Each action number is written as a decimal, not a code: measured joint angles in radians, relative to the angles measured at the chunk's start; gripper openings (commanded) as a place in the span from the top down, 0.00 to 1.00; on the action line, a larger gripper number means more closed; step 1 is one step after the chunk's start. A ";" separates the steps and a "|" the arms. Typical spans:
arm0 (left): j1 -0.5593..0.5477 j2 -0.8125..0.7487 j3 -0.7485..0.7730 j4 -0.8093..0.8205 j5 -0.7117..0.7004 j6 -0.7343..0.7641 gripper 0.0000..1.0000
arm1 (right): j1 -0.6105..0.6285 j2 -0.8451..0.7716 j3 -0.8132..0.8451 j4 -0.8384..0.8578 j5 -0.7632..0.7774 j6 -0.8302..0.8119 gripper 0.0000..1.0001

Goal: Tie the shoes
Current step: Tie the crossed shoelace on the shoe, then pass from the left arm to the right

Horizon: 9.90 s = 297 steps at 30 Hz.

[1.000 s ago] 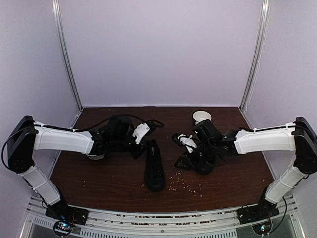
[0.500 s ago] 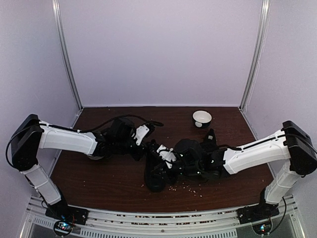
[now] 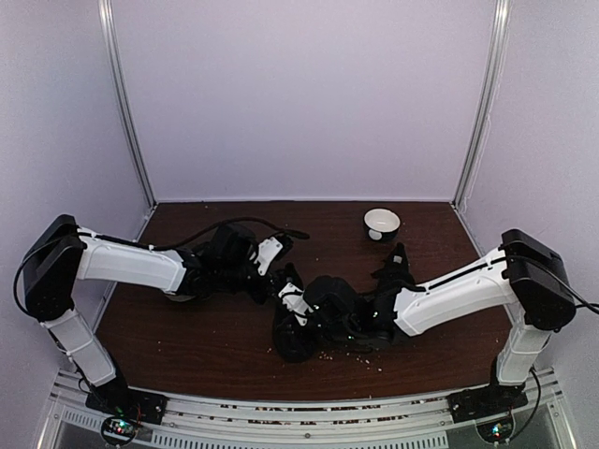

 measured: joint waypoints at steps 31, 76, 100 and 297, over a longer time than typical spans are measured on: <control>0.004 0.001 0.013 -0.022 -0.003 0.009 1.00 | -0.001 0.052 0.093 -0.197 0.151 0.024 1.00; -0.179 -0.029 0.211 -0.388 0.107 0.320 0.35 | -0.373 -0.267 -0.189 -0.105 -0.363 0.042 1.00; 0.044 0.093 0.253 -0.424 0.233 0.442 0.55 | -0.381 -0.259 -0.189 -0.098 -0.402 0.037 1.00; -0.154 -0.661 0.137 -0.333 -0.083 0.174 1.00 | -0.249 -0.530 -0.082 -0.575 -0.418 -0.187 0.24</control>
